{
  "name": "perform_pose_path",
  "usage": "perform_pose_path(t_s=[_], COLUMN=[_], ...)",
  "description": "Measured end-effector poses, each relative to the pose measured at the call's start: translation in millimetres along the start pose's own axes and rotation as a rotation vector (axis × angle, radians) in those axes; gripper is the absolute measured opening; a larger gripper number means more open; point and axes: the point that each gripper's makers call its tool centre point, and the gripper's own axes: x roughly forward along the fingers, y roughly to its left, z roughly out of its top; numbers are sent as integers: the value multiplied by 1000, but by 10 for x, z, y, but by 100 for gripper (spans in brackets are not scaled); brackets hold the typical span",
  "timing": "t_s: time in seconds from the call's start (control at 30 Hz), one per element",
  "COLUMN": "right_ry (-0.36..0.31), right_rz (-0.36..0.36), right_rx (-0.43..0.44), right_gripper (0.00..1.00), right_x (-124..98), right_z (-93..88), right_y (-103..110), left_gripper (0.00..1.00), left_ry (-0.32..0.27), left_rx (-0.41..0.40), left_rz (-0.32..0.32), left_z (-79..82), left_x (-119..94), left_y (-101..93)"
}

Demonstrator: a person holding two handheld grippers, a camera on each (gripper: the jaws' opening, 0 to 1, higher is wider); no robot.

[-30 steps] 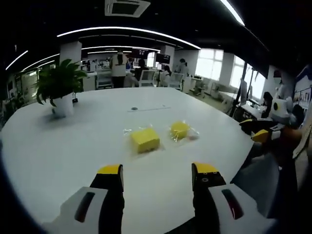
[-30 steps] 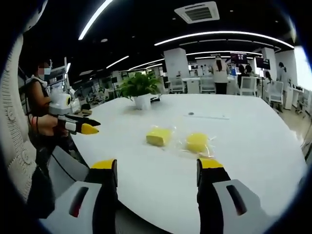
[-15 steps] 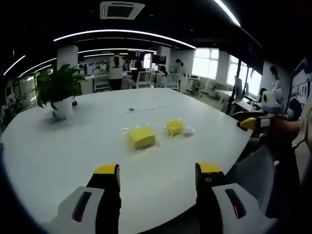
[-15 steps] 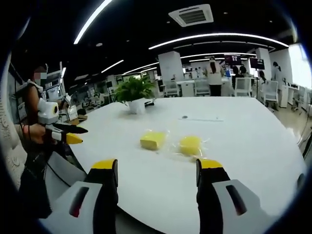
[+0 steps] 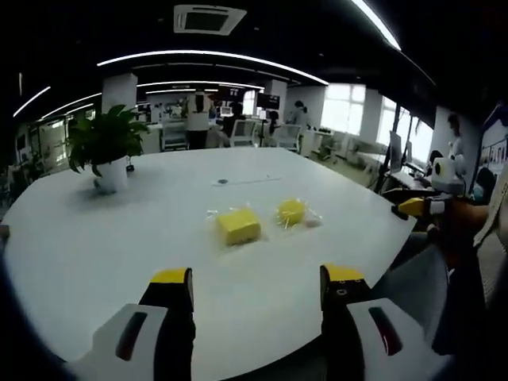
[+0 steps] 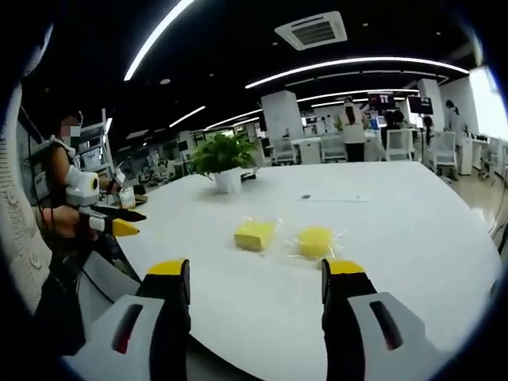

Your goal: Compare the silicone blocks by pressing each to a similar depth, holding the contact briefly, and releasing to observe deformation and rebound differences across the visible hardness samples.

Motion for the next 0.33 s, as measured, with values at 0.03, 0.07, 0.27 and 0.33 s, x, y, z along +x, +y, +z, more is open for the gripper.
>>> perform_pose_path(t_s=[0.03,0.07,0.27,0.33], right_ry=[2,4,8,6], right_rz=[1,2,-6,-6], right_rx=[-5,-6,0,6], right_gripper=[63,63,64,64], right_x=[1,2,-6,-2], right_z=[-6,-10,-33,-36], right_y=[11,19,62,66], left_gripper=[64,64,63,62], left_ry=[1,2,6,1], left_rx=[3,3,-8,-13], left_rz=[-3,-4,-8,-9], left_z=[-3,-7,-23,-21], left_x=[-1,-3,-15,-16], left_y=[4,4,28,30])
